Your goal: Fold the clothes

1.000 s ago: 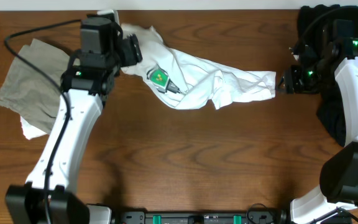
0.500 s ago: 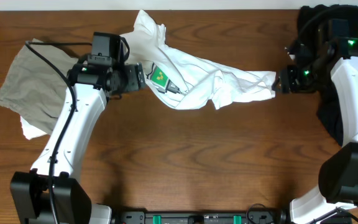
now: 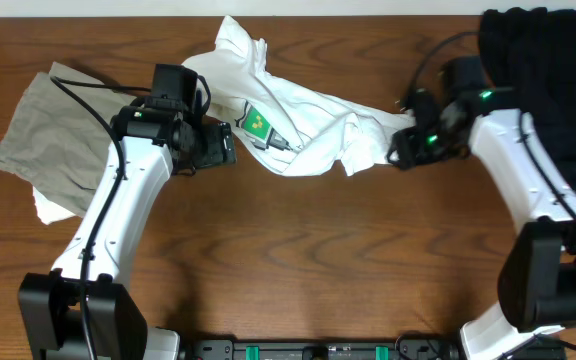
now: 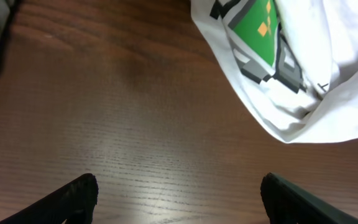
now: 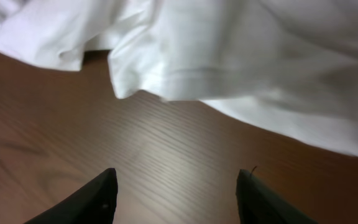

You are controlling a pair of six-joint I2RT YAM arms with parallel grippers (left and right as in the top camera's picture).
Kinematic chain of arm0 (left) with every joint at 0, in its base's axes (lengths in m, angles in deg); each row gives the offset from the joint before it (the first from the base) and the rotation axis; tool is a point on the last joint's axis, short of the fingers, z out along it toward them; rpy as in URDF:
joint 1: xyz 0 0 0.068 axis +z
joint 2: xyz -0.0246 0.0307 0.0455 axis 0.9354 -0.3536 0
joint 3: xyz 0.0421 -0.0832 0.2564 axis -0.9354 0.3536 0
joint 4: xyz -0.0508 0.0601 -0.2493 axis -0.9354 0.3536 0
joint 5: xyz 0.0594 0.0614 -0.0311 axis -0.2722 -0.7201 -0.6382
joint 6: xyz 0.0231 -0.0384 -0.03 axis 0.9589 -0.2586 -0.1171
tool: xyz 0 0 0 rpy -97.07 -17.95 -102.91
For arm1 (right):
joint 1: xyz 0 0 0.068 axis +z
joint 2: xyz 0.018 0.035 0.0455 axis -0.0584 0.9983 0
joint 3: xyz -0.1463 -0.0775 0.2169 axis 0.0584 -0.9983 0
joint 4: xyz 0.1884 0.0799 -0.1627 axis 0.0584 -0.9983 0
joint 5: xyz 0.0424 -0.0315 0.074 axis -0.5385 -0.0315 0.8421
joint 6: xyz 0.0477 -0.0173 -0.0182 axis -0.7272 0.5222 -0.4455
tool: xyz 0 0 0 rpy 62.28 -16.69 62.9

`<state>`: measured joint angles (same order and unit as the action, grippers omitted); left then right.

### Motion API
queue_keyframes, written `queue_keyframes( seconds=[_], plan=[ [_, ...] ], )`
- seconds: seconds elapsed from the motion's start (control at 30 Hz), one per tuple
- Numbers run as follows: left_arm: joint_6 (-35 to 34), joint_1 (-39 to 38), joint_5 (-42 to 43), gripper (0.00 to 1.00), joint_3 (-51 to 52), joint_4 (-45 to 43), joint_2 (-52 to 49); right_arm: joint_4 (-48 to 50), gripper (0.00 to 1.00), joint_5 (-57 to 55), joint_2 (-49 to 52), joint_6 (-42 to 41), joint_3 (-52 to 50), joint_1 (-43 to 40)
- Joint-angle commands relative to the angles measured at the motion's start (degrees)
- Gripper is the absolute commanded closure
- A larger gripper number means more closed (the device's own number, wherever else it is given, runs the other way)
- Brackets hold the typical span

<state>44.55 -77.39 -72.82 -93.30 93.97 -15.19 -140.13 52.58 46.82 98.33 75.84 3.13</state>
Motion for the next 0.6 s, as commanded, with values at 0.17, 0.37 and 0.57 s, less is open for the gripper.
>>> queue_keyframes(
  seconds=[0.17,0.37,0.57],
  plan=[
    [0.1,0.0,0.1,0.14,0.2,0.7,0.1,15.7,0.40,-3.4,-1.2,-8.8,-12.3,9.4],
    [0.1,0.0,0.1,0.14,0.2,1.0,0.1,28.2,0.40,-4.8,-1.2,-18.7,-19.5,12.0],
    [0.1,0.0,0.2,0.14,0.2,1.1,0.1,40.2,0.41,-6.4,-1.2,-21.9,-24.1,14.8]
  ],
)
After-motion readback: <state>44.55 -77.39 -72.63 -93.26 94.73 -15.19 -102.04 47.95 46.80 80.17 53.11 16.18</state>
